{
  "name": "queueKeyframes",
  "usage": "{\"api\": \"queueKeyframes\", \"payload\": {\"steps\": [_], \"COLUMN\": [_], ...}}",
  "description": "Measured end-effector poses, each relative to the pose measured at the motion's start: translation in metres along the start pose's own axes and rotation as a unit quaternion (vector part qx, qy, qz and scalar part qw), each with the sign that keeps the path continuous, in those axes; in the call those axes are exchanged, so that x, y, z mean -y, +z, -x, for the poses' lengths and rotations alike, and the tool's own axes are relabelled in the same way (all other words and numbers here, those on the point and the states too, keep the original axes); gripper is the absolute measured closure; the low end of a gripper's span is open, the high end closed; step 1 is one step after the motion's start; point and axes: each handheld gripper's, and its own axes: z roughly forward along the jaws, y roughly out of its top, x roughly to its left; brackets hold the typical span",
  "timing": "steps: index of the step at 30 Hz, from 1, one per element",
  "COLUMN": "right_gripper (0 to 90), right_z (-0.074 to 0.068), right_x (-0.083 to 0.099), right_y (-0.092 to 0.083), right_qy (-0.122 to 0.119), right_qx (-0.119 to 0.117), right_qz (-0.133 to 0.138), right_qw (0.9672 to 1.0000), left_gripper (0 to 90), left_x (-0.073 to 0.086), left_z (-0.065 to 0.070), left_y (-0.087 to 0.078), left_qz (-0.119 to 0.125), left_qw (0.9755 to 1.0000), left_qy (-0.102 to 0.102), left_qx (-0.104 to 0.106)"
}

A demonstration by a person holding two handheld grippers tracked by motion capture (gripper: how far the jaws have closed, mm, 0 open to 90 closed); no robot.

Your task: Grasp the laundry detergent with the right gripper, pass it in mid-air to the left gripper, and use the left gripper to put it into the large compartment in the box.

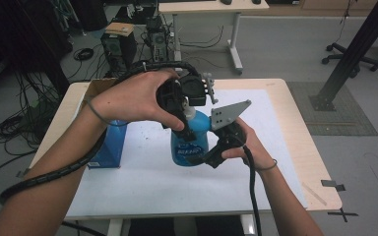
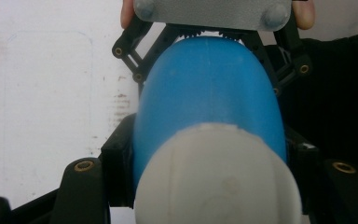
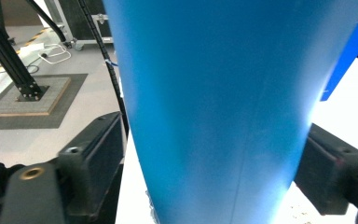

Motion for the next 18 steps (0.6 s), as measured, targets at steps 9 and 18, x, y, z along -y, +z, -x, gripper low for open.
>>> {"api": "queueKeyframes", "payload": {"steps": [9, 18], "right_gripper": [5.2, 2.0], "right_z": [-0.0001, 0.0003], "right_x": [-0.0001, 0.0016], "right_y": [-0.0015, -0.0014], "right_qy": [0.003, 0.010], "right_qx": [0.008, 0.006], "right_qz": [0.007, 0.013], "right_qw": [0.9999, 0.9999], "left_gripper": [37.9, 37.9], "left_x": [0.0015, 0.0026], "left_z": [-0.0005, -0.0024], "left_y": [0.0010, 0.0018], "left_qz": [-0.004, -0.003], "left_qw": [1.0000, 1.0000], "left_qy": [-0.003, -0.004], "left_qx": [-0.001, 0.000]}}
